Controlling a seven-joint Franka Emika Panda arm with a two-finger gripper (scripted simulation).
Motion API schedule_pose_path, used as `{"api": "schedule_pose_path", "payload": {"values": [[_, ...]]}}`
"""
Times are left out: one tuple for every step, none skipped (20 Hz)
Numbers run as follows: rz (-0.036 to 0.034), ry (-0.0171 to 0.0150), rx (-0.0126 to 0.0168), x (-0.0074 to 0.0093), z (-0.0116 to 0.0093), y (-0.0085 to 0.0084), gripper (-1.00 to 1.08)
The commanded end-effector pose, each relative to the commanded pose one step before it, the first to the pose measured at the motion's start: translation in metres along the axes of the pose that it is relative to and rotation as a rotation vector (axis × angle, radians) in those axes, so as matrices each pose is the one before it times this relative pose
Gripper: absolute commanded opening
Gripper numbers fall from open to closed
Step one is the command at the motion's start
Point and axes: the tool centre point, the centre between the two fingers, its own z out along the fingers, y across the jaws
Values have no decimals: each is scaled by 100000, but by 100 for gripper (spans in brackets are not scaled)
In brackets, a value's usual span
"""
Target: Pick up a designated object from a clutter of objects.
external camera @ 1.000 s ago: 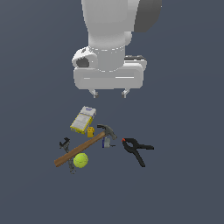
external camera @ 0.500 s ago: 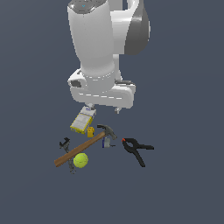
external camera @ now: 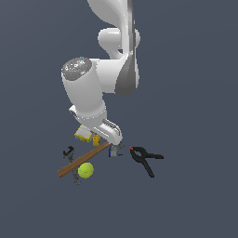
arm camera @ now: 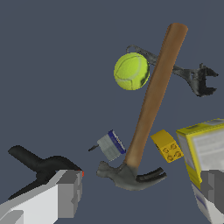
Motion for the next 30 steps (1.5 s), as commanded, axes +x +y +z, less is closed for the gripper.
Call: {"api": "schedule_pose_path", "payload": {"values": [[10661, 182, -832, 980, 2556, 1302, 100], [3829, 161, -404, 384, 922, 476, 100], [3604, 202, -415, 370, 866, 453, 100], [3378, 235, -418, 355, 810, 429, 100], [3153, 261, -414, 339, 755, 404, 100], [2928, 280, -403, 322, 700, 377, 100], [2705, 292, -387, 304, 646, 351, 100], [2482, 296, -367, 284, 592, 324, 100], [2261, 294, -343, 264, 539, 296, 100], [2041, 286, -316, 242, 486, 268, 100], [1821, 272, -287, 219, 433, 240, 100], [1604, 253, -257, 196, 381, 212, 100], [1388, 229, -225, 172, 329, 184, 100], [1171, 200, -191, 146, 278, 155, 100], [958, 169, -157, 121, 227, 127, 100], [744, 134, -123, 94, 176, 98, 100], [530, 97, -88, 67, 126, 70, 100], [321, 60, -53, 42, 75, 43, 100], [106, 20, -18, 14, 25, 14, 100], [-634, -180, 1, -87, -101, -36, 100], [0, 0, 0, -2, 34, -1, 100], [0, 0, 0, -7, 102, -2, 100], [48, 6, -1, 10, 167, 16, 100], [0, 0, 0, -16, 236, -5, 100], [84, 10, -2, 16, 300, 27, 100], [48, 6, -2, -4, 366, 12, 100], [68, 9, -3, 0, 430, 19, 100], [84, 11, -4, 3, 492, 24, 100], [84, 12, -4, 0, 551, 21, 100], [68, 12, -2, -3, 543, 13, 100]]}}
